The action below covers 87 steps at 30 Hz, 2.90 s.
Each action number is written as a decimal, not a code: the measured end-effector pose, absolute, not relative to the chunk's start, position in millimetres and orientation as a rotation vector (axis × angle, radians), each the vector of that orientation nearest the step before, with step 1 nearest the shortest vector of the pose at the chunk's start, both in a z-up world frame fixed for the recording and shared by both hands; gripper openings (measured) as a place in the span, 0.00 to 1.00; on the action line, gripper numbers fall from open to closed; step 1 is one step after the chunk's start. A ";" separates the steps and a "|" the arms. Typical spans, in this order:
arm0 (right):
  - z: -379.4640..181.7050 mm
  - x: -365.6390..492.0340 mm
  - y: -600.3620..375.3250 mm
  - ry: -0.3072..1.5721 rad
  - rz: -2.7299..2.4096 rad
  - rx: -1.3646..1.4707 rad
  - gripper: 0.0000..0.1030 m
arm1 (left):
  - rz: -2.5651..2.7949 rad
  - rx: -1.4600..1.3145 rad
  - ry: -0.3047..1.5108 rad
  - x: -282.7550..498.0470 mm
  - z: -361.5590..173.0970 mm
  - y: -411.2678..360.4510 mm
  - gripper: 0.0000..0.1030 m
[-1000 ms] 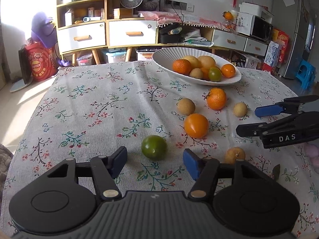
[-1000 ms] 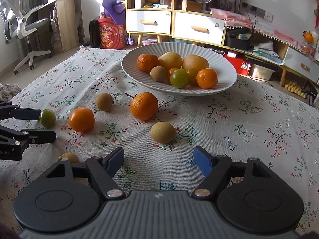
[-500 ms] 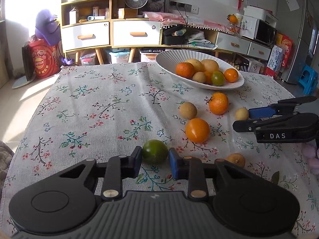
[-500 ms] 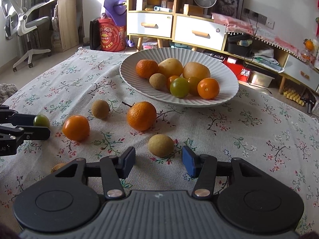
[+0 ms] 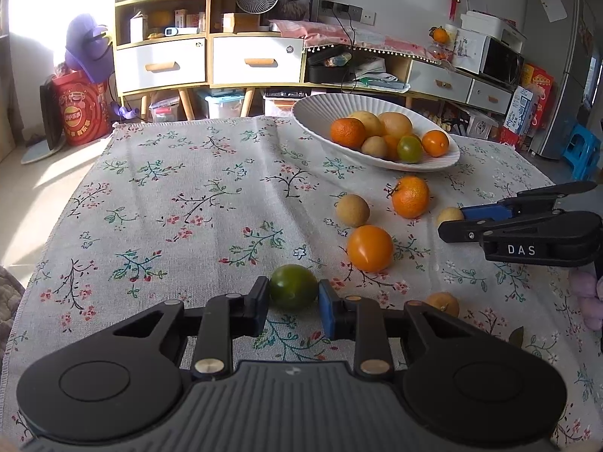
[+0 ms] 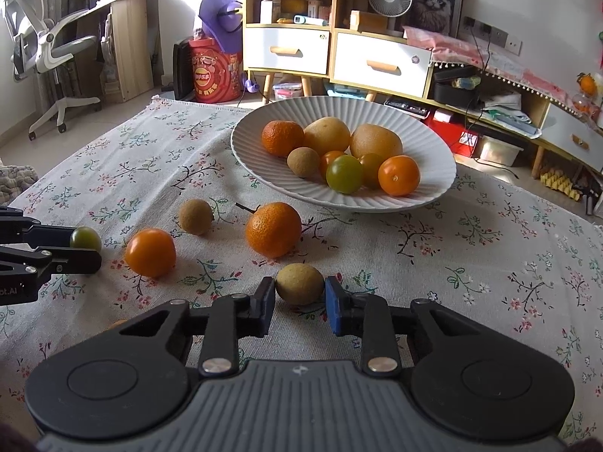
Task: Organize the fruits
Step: 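Close the right tool on a small brown fruit while the left tool grasps the green lime, then carry the brown fruit and green lime up and over the white plate, then lower both fruits into the plate and open both tools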
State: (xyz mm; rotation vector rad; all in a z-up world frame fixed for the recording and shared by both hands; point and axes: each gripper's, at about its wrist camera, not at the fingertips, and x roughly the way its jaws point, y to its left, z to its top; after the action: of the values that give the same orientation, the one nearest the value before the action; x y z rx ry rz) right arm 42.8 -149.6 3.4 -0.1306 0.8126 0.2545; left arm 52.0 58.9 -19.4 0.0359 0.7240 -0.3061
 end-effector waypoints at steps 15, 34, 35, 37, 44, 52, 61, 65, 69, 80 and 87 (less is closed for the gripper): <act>12.4 41.0 -145.6 0.816 0.273 -0.106 0.25 | -0.331 0.011 0.745 55.7 -13.2 56.9 0.21; 36.5 45.4 -156.0 0.787 0.293 0.007 0.25 | -0.386 -0.059 0.729 69.0 9.2 36.1 0.21; 37.5 46.1 -157.6 0.785 0.292 0.012 0.25 | -0.388 -0.060 0.729 70.0 9.6 34.0 0.21; 38.5 47.3 -160.9 0.782 0.287 0.022 0.25 | -0.395 -0.060 0.731 72.6 10.7 29.3 0.21; 47.3 52.8 -171.9 0.759 0.269 0.053 0.25 | -0.415 -0.056 0.714 80.3 16.6 10.8 0.21; 52.6 69.9 -190.4 0.748 0.247 0.081 0.25 | -0.428 -0.031 0.709 97.4 19.7 -9.3 0.21; 43.4 103.7 -216.8 0.739 0.180 0.130 0.25 | -0.429 -0.050 0.704 127.1 12.6 -36.5 0.21; 35.8 118.8 -224.6 0.736 0.172 0.164 0.25 | -0.423 -0.044 0.705 134.7 8.7 -42.4 0.21; 27.7 127.9 -226.6 0.742 0.183 0.178 0.25 | -0.418 -0.036 0.715 140.2 6.0 -44.3 0.21; 19.9 140.4 -226.8 0.770 0.182 0.161 0.25 | -0.412 -0.012 0.718 145.3 1.6 -43.3 0.21; 19.0 144.1 -225.6 0.784 0.183 0.166 0.27 | -0.426 0.001 0.712 146.9 2.9 -44.6 0.23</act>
State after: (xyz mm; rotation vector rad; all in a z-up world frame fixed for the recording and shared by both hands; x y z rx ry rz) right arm 144.1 -225.6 19.0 0.1659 0.7837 0.1830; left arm 146.9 -44.6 2.9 0.0007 0.7116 -0.4264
